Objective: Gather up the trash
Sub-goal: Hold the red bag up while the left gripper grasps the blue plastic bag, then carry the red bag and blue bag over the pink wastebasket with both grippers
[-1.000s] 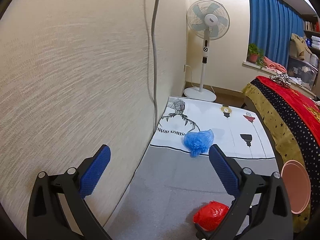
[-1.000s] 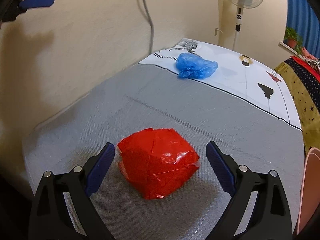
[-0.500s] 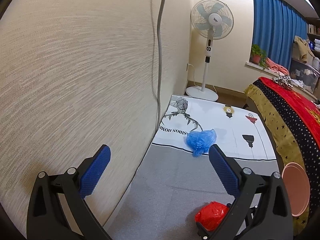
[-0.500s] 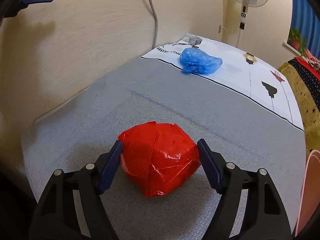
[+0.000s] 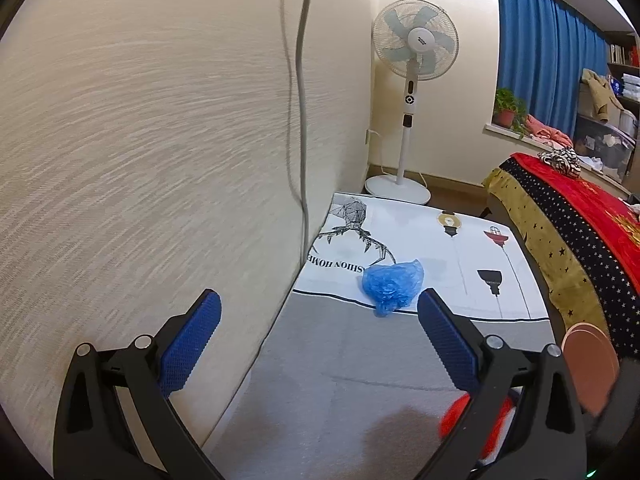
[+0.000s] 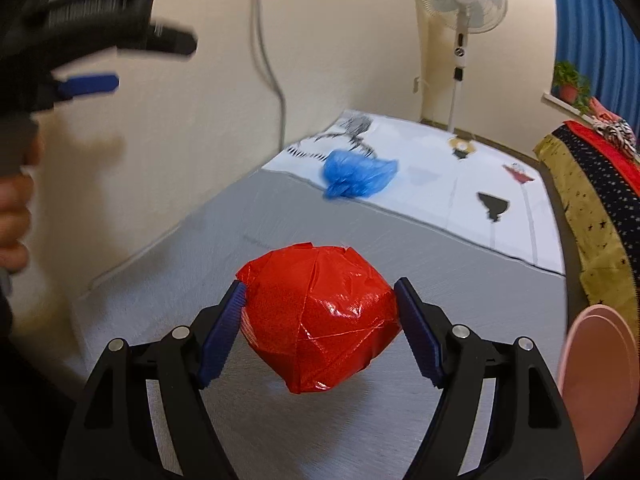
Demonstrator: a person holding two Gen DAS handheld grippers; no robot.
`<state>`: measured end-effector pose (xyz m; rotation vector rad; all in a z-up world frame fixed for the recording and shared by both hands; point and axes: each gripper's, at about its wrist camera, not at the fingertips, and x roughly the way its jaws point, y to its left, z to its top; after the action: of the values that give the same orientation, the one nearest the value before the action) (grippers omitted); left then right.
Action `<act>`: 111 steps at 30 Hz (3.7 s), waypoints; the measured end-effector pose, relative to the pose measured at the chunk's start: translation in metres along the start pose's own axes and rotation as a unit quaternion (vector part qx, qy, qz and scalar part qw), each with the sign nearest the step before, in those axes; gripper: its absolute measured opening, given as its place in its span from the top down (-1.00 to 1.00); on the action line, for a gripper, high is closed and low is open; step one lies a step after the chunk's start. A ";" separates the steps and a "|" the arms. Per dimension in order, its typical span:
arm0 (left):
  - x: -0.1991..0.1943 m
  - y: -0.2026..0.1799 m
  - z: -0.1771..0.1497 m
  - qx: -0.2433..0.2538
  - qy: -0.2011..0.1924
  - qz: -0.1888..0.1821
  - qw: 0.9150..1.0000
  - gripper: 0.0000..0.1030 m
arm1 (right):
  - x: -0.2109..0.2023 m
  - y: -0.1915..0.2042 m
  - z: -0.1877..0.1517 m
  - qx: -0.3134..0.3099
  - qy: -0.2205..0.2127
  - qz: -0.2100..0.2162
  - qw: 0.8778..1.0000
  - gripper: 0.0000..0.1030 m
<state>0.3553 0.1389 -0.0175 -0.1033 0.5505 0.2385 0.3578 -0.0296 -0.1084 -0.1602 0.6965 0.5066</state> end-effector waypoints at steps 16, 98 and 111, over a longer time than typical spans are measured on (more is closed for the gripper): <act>0.067 -0.044 -0.007 -0.015 0.019 -0.053 0.998 -0.85 | -0.070 -0.106 0.002 0.064 -0.031 -0.072 0.995 -0.44; -0.023 -0.291 -0.049 0.115 0.075 -0.256 0.957 0.99 | -0.200 -0.259 -0.040 0.187 -0.060 -0.194 0.961 -0.44; 0.007 -0.353 -0.080 0.149 0.111 -0.274 0.944 0.99 | -0.168 -0.299 -0.062 0.215 -0.002 -0.222 0.951 -0.44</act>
<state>0.4095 -0.2142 -0.0775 0.0149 0.7541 -0.4047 0.3608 -0.3741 -0.0543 0.0945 0.7259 -0.0814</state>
